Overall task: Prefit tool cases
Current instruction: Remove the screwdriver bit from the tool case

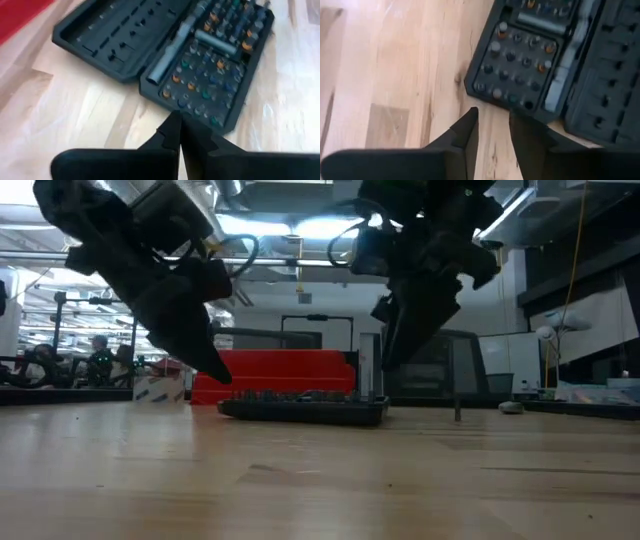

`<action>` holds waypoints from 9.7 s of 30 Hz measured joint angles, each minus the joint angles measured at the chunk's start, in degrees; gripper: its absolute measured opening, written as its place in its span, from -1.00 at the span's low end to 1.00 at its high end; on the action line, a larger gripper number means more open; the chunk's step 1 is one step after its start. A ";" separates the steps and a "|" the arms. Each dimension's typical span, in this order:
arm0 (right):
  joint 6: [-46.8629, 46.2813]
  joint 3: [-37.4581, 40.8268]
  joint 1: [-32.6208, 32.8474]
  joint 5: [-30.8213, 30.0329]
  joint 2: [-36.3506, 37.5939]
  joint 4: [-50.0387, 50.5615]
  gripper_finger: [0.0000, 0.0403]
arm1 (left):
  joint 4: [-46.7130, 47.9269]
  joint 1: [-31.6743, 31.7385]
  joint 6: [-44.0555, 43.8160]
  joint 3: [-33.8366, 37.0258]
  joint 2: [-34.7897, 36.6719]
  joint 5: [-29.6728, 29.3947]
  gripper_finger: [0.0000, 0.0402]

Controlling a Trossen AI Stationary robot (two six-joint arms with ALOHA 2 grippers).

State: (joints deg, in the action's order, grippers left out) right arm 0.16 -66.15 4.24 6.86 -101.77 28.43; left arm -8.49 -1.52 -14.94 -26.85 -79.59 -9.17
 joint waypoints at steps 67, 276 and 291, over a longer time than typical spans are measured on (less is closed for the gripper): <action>-8.08 -2.46 -3.90 -3.31 -5.75 3.34 -0.97 | -17.61 -3.78 -4.54 -4.74 -11.04 0.22 -1.00; -9.86 4.96 0.66 -1.75 -2.91 -4.48 -0.92 | -18.03 -4.76 -5.96 -11.08 -20.77 2.58 -1.00; -13.42 0.86 0.49 -1.34 -3.22 -2.47 -0.95 | -17.55 -4.76 -6.11 -11.08 -20.77 2.45 -1.00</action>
State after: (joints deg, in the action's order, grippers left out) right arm -13.26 -65.30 4.73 5.52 -104.99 25.96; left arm -26.05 -6.28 -21.06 -37.93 -100.36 -6.72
